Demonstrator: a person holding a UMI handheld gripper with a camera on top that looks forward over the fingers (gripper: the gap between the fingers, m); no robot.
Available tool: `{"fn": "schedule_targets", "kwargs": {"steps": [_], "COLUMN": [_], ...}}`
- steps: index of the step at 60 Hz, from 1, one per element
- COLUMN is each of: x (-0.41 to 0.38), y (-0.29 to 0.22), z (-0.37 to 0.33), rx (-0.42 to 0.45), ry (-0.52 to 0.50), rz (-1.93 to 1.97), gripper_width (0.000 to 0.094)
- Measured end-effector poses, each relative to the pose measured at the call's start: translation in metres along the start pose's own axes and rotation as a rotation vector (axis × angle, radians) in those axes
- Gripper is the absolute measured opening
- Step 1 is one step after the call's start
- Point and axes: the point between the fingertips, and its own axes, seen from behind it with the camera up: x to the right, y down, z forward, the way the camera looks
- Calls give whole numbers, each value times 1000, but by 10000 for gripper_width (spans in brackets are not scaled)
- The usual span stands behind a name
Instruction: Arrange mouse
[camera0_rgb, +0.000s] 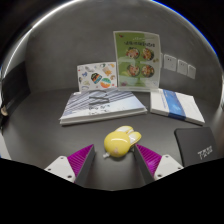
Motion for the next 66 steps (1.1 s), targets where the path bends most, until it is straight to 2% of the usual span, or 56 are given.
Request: {"fn": "schedule_targets", "kwargs": {"steps": [6,10,11,13,16,24,29,34,39,43,48,51,54,61,66], "x": [-3,-1,-1,-1,-9,-13,-19,-29,-20,17,97,157,208,294,322], "y": [-14,-19,-20,-21,-22,-23,-22,-42,-84,-115,-131,-124,-97,-13,42], "z": [19,27,28,30,31,32,26,1,-47,-90,-131,-152,-157,-141,-118], "rx": [-7,-12,-11,-10,-9,-17,-13,52,172,268,347,353,330,193,100], "ry": [30,60,67,73,45,24,-4,-62,-90,-60,41,107,147,135,117], "rz": [23,43,48,49,31,23,2,-27,-49,-89,-122,-110,-87,0,22], "gripper_width": [838,777,795,745,543,433,422,422,420,420,419,418,416,417,417]}}
